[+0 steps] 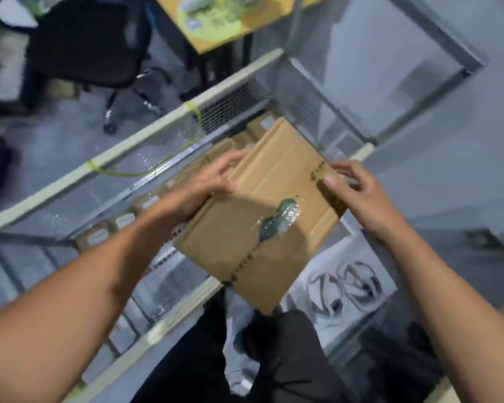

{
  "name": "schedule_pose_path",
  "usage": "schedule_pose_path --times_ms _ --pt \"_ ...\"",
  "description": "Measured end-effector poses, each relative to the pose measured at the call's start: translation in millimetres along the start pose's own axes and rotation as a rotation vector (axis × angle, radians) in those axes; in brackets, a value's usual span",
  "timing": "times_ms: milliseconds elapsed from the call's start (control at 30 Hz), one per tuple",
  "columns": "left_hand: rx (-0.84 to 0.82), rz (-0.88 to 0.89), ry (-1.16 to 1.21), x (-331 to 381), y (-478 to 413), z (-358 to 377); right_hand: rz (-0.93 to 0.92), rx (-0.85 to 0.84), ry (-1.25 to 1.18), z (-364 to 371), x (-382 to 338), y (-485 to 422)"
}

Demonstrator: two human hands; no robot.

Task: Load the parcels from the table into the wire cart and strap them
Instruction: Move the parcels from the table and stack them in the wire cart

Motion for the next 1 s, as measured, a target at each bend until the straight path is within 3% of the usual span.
schedule_pose_path --times_ms 167,300,400,467,600,733,867,1000 --pt "0.063 -0.070 -0.015 -29 -5 -88 0.025 -0.529 0.153 83 -16 -129" --pt "0.418 -0.236 -0.119 -90 -6 -153 0.057 -0.560 0.106 159 50 -195" --pt "0.823 -0.418 0.005 -168 10 -172 0.112 -0.542 0.143 206 118 -222" --pt "0.981 -0.542 0.188 -226 17 -157 0.176 -0.576 0.106 234 165 -228" --pt "0.933 -0.656 0.469 -317 -21 -88 0.275 -0.672 0.075 273 255 -226" --pt "1.118 -0.699 0.633 -387 -76 -42 0.342 -0.826 0.229 282 329 -236" --pt "1.098 -0.701 0.642 -441 -109 -27 0.293 -0.764 0.227 289 377 -248" --pt "1.124 -0.715 0.631 -478 -138 -36 0.180 -0.708 0.402 302 411 -264"
Point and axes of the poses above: each hand's wrist, its own y-axis away from the middle knuckle, its own z-axis out of the palm, x = y × z, the point moved 1 cm from there along -y, towards the middle knuckle, and after that the axes turned 8 degrees about -z, right-handed, at the moved point
